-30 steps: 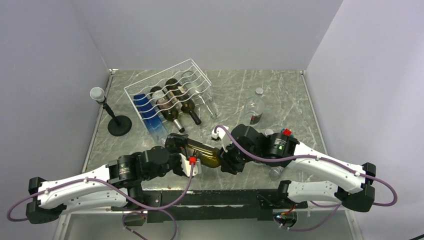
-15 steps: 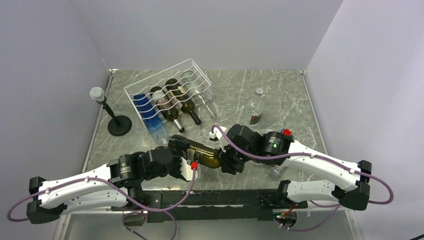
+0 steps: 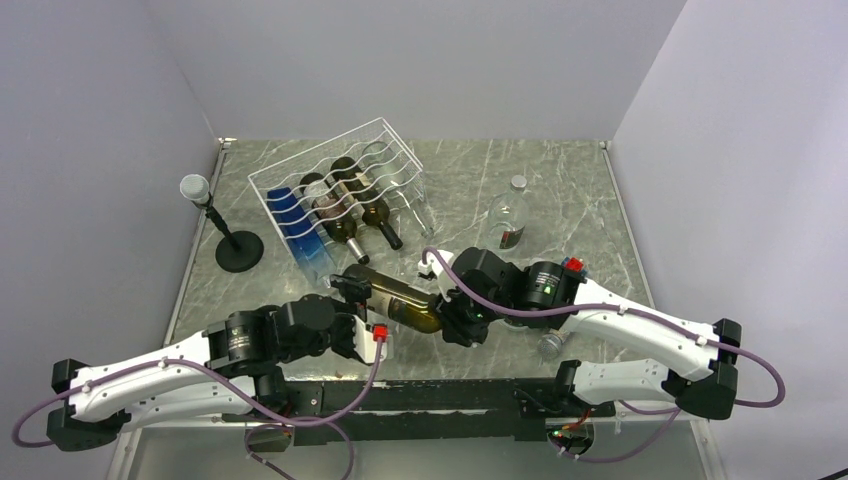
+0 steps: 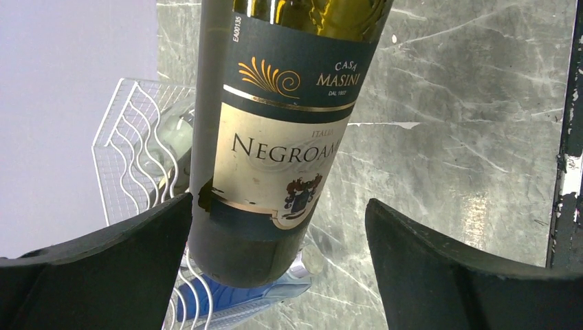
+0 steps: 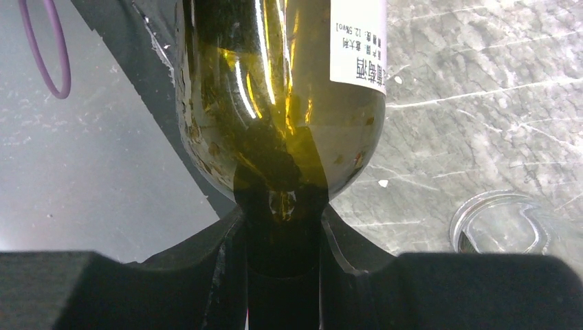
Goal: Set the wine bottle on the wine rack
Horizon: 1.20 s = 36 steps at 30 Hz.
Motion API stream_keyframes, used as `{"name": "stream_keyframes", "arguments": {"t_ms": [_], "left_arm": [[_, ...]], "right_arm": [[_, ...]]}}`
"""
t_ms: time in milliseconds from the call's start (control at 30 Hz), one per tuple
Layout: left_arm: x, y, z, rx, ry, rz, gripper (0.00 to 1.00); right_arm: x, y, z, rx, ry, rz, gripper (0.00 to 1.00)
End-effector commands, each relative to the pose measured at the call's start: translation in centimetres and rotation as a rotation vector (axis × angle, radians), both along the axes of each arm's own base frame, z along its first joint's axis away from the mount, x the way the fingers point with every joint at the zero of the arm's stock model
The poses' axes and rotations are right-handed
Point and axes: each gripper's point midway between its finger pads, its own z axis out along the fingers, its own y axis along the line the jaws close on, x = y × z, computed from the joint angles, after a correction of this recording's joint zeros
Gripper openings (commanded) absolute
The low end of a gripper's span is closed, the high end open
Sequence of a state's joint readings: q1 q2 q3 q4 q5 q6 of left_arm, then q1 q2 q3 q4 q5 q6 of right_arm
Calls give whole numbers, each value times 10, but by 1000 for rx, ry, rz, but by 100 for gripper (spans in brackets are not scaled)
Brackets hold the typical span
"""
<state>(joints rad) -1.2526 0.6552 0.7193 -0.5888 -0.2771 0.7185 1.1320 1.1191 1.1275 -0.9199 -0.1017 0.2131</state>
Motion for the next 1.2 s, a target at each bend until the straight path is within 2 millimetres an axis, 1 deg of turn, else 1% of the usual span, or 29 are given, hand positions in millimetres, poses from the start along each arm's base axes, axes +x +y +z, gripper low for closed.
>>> {"name": "stream_keyframes", "arguments": {"t_ms": [0,67,133,267,333,433,500,567,633,700,733,833,867,933,967,1000,1033,1100,1167], "left_arm": [[-1,-2,23,-83,-14,-2,99],[-2,-2,31,-120,-20,-5,99],[-3,-1,43,-171,-24,-1,99],[-4,8,60,-217,-43,4,99],[-4,12,69,-251,-51,18,99],[-3,15,85,-352,-53,50,99],[-1,17,102,-482,-18,109,99],[0,20,125,-683,86,200,99],[3,26,144,-825,180,295,99],[7,30,148,-866,213,354,99],[9,30,147,-868,224,374,99],[16,33,147,-926,249,462,99],[18,33,147,-952,265,480,99],[15,28,148,-1006,332,485,99],[13,25,148,-1027,356,481,99],[13,24,149,-1043,369,481,99],[13,24,147,-1046,372,488,99],[17,29,148,-1065,362,516,99],[21,36,151,-1106,352,558,99]], "right_arm": [[25,28,59,208,-136,-52,0],[31,26,64,208,-160,-83,0],[39,23,68,203,-191,-124,0],[50,23,73,202,-222,-165,0],[59,23,77,201,-249,-202,0],[80,25,87,211,-302,-270,0],[98,28,95,226,-339,-314,0],[119,35,105,258,-377,-346,0],[147,37,112,278,-400,-398,0],[176,40,121,308,-438,-442,0],[190,44,126,332,-459,-458,0],[228,55,134,357,-502,-511,0],[239,58,132,348,-515,-528,0],[261,65,134,346,-538,-557,0],[272,68,131,342,-542,-576,0],[283,74,122,332,-535,-584,0],[292,76,119,334,-532,-592,0],[309,81,111,323,-523,-610,0],[324,87,97,299,-524,-611,0]]}}
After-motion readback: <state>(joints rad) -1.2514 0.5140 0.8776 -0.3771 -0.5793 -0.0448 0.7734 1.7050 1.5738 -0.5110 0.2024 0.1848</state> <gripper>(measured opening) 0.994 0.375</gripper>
